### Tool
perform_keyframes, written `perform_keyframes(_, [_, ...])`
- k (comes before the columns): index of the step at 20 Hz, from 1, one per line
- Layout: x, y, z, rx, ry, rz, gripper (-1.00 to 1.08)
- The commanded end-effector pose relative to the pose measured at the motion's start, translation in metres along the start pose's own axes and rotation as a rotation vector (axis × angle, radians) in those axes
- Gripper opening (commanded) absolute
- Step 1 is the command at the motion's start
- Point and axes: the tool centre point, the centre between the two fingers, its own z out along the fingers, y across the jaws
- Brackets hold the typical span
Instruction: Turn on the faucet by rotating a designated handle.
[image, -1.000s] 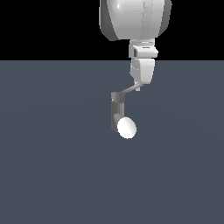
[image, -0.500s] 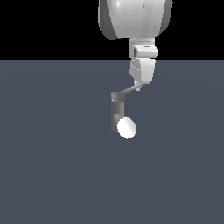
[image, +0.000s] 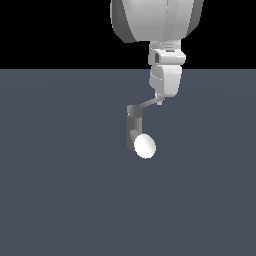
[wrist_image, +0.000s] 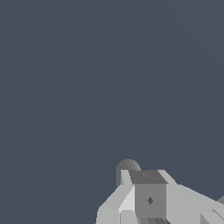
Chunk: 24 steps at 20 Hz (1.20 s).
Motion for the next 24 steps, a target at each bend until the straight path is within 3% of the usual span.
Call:
perform_keyframes(1, [0.004, 0.013, 0.004, -0.012, -0.001, 0.006, -1.0])
perform_keyframes(10, [0.006, 0.038, 0.003, -0.012, -0.001, 0.006, -1.0])
perform_keyframes(11, [-0.004, 0.023, -0.01, 0.021, 0.004, -0.013, -1.0])
perform_keyframes(24, [-0.026, 0.067, -0.002, 0.002, 0.001, -0.002, -1.0])
